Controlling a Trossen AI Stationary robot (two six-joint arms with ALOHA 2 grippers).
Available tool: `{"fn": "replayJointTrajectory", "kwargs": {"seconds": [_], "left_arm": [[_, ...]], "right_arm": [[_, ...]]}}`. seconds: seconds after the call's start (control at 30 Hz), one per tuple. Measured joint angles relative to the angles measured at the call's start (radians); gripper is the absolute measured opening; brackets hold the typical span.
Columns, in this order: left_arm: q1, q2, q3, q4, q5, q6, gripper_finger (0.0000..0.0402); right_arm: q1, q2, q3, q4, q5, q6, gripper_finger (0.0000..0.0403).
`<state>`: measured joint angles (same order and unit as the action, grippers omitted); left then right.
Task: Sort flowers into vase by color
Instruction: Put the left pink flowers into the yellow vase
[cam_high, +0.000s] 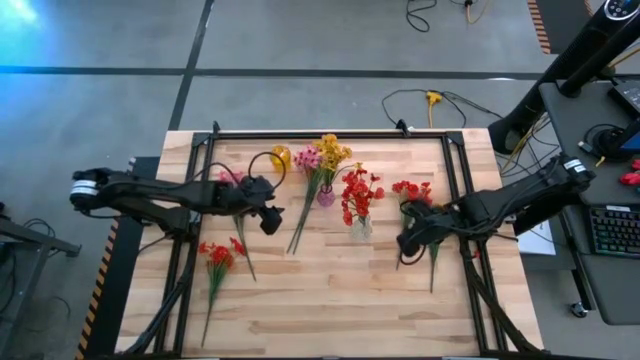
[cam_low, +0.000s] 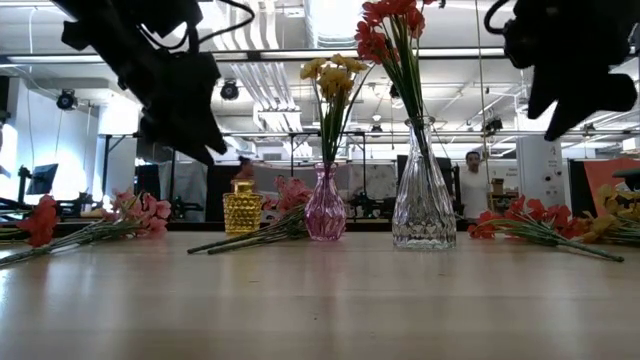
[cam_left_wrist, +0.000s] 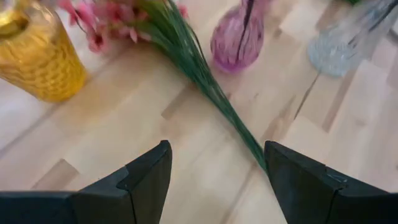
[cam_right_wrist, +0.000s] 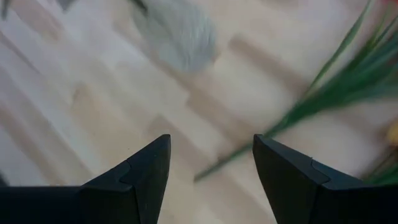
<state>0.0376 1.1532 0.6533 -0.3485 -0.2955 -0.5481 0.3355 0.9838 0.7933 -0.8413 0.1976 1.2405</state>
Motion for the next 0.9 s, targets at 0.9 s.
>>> {"fn": "replayJointTrajectory", "kwargs": {"seconds": [0.9], "left_arm": [[-0.002,0.057,0.049,-0.214,0.098,-0.118,0.0238]], "right_arm": [[0.001,0.255,0.017,-0.256,-0.437,0.103,0.0221]]}}
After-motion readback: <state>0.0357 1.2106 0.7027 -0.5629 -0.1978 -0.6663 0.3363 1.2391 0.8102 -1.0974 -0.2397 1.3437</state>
